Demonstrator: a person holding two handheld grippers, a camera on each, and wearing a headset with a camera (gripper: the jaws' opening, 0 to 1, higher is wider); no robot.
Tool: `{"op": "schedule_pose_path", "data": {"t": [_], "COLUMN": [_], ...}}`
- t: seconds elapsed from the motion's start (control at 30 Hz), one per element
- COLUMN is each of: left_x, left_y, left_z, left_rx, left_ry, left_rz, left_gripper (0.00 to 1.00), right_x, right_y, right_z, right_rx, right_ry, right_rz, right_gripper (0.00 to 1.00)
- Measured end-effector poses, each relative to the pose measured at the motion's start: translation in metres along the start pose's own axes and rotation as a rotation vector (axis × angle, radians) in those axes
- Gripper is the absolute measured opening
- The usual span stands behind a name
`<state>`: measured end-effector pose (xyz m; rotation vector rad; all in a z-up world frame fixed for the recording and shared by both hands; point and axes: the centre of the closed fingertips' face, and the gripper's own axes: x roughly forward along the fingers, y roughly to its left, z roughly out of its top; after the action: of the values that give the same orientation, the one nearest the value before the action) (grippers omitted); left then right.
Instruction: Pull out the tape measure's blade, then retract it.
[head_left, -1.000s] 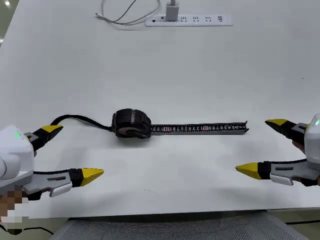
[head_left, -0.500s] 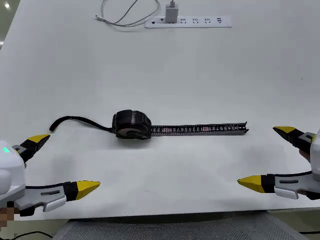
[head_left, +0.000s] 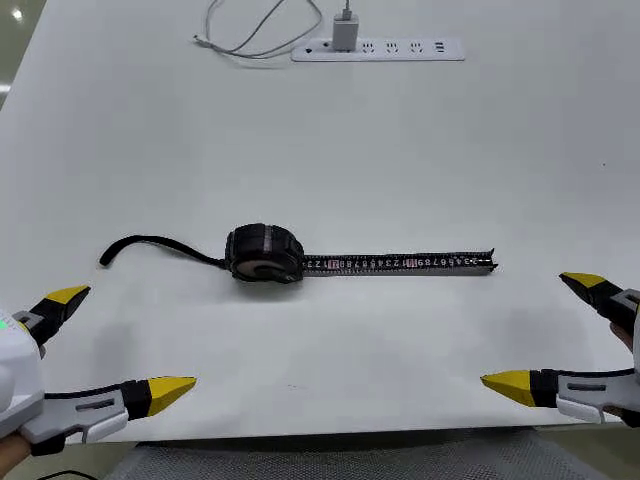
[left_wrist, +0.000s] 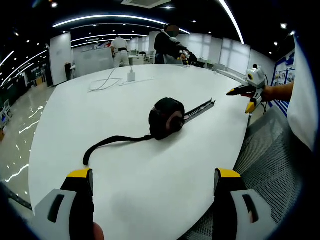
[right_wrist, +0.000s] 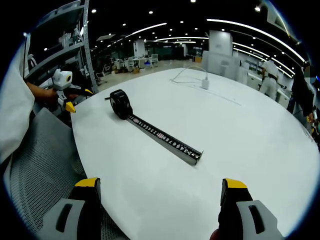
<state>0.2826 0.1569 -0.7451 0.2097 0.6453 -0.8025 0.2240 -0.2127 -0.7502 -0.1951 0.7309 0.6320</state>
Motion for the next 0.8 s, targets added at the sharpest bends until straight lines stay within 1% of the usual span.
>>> {"op": "schedule_pose_path", "data": {"t": [0.1, 0.23, 0.3, 0.5, 0.6, 0.7, 0.8], "left_x": [0.0008, 0.0020, 0.0027, 0.0044, 0.0047, 0.0041, 0.0041], "left_y": [-0.0005, -0.0048, -0.0052, -0.0066, -0.0065, -0.0067, -0.0063], "left_z": [0.0023, 0.0038, 0.0038, 0.0058, 0.0063, 0.0078, 0.0066], "left_rx": [-0.011, -0.016, -0.023, -0.021, -0.023, -0.029, -0.028], "left_ry": [-0.010, -0.017, -0.018, -0.022, -0.024, -0.029, -0.027], "left_rz": [0.007, 0.002, 0.002, -0.001, -0.002, -0.003, -0.004], "left_gripper": [0.99, 0.98, 0.98, 0.98, 0.98, 0.98, 0.98], "right_x": [0.0000, 0.0005, 0.0011, 0.0023, 0.0030, 0.0031, 0.0028], "right_y": [0.0008, -0.0005, -0.0005, 0.0011, 0.0019, 0.0026, 0.0026], "right_z": [0.0007, 0.0020, 0.0026, 0.0037, 0.0014, 0.0010, 0.0006], "right_rx": [0.003, 0.000, 0.002, 0.007, 0.001, 0.003, 0.004], "right_ry": [-0.007, -0.015, -0.019, -0.026, -0.013, -0.013, -0.013], "right_rz": [-0.001, -0.007, -0.007, -0.001, 0.000, 0.003, 0.004], "right_gripper": [0.98, 0.98, 0.97, 0.97, 0.97, 0.97, 0.96]}}
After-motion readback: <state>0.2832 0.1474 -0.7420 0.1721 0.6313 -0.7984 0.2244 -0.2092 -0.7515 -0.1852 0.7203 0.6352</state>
